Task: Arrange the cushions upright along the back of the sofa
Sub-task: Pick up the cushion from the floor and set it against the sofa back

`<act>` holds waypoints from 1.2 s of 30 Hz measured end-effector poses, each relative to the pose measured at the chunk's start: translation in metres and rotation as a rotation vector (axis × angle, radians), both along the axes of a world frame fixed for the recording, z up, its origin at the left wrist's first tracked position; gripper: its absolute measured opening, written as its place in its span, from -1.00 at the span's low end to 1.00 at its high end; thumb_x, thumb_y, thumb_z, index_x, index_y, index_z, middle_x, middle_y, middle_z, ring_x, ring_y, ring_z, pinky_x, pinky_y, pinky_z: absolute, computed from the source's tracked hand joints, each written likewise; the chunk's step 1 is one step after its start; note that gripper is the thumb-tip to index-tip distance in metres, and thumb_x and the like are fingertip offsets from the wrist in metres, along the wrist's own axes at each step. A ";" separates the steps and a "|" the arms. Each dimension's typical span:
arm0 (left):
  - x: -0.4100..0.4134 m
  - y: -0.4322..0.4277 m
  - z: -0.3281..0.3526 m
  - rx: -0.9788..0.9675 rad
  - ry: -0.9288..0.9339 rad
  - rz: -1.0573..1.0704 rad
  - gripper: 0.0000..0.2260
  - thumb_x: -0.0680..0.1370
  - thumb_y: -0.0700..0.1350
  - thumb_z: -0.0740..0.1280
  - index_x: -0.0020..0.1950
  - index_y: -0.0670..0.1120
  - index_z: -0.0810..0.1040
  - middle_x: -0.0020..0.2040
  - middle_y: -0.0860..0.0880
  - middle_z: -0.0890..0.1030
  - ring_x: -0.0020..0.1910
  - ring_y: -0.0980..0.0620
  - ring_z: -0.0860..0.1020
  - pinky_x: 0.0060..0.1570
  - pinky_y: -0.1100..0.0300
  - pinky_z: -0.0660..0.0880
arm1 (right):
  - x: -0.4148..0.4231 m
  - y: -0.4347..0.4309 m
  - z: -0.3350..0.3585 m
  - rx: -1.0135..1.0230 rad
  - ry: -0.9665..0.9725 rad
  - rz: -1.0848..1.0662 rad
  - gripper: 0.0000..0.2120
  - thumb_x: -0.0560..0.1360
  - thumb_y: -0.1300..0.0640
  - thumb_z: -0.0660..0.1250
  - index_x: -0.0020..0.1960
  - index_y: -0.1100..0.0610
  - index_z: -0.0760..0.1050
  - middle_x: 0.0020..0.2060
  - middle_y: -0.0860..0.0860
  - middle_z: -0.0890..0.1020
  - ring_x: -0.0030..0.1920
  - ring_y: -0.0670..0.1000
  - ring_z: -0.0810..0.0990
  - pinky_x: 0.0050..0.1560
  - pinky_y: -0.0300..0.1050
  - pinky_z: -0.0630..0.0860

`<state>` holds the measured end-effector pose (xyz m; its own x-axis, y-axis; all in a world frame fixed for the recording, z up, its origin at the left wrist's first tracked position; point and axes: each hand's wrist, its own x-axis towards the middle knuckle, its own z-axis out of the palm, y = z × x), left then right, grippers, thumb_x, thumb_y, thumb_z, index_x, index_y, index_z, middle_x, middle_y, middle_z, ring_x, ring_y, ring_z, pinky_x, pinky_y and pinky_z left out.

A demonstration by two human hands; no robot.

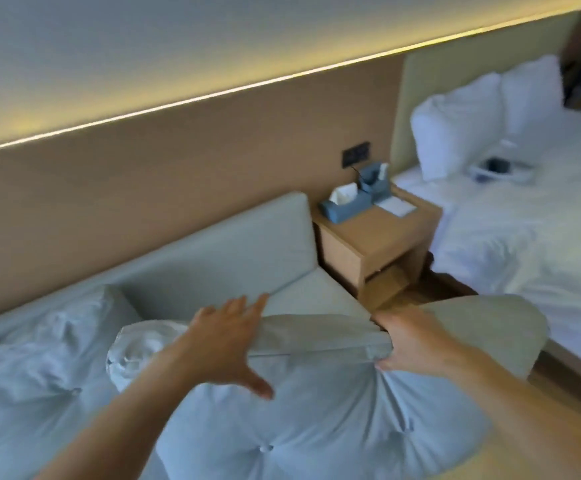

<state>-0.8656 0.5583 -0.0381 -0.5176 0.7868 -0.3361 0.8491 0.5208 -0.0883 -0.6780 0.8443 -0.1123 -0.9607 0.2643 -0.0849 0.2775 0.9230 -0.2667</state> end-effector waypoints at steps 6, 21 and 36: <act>-0.099 0.024 -0.052 0.170 -0.095 0.204 -0.22 0.30 0.27 0.54 0.41 0.04 0.37 0.20 -0.06 0.59 0.18 -0.16 0.59 0.08 -0.01 0.50 | -0.167 -0.012 0.036 0.135 -0.117 0.236 -0.60 0.23 -0.11 0.55 -0.19 -0.02 0.37 -0.14 -0.01 0.65 -0.10 0.10 0.63 -0.26 -0.04 0.18; -0.321 0.076 -0.107 0.304 0.028 0.442 -0.67 0.45 0.04 0.47 0.14 -0.03 0.53 0.08 -0.06 0.67 0.03 -0.17 0.63 -0.12 0.04 0.46 | -0.455 0.059 -0.025 0.278 -0.041 0.421 -0.52 0.25 -0.18 0.57 -0.01 -0.03 0.42 -0.10 -0.09 0.60 0.01 0.06 0.58 0.05 0.00 0.33; -0.435 0.121 -0.260 0.261 -0.068 0.614 0.36 0.12 0.56 0.46 0.65 0.17 -0.30 0.70 0.03 -0.15 0.66 -0.01 -0.14 0.56 -0.25 -0.17 | -0.572 0.126 -0.179 0.117 -0.081 0.464 0.31 0.21 -0.17 0.65 0.63 -0.19 -0.22 0.66 -0.02 -0.10 0.64 0.03 -0.17 0.54 0.21 -0.09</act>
